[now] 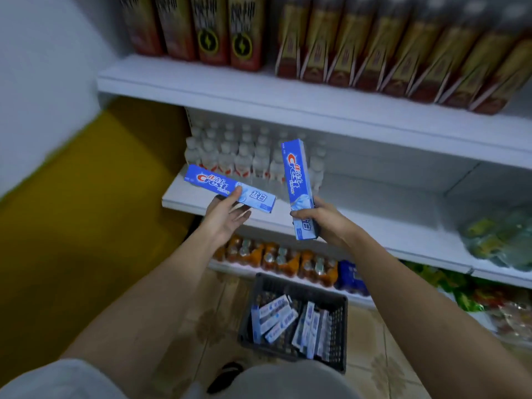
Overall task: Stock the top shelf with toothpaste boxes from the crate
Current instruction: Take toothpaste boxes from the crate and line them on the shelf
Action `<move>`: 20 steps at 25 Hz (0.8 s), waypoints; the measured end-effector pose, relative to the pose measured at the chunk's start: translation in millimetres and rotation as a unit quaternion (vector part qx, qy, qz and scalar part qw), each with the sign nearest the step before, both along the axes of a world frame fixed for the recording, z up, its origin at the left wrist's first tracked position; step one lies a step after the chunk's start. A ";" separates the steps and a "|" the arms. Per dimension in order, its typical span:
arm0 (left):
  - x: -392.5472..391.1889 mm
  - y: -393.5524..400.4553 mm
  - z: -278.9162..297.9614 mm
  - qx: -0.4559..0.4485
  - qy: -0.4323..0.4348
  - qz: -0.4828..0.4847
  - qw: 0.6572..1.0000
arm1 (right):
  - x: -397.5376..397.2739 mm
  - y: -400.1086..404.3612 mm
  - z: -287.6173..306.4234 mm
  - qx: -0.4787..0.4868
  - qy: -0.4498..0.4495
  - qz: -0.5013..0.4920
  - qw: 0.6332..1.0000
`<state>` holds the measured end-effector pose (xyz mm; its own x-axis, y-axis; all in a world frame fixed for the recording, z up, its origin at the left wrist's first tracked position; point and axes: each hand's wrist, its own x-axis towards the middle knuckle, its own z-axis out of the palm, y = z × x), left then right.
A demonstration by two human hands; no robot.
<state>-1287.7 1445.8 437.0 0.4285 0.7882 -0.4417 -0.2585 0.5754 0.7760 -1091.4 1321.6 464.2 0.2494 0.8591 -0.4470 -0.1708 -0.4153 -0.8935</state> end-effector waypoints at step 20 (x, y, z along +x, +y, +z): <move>53.9 6.9 272.6 0.258 -0.083 0.060 0.961 | 40.5 41.2 222.8 0.304 -0.018 -0.035 0.952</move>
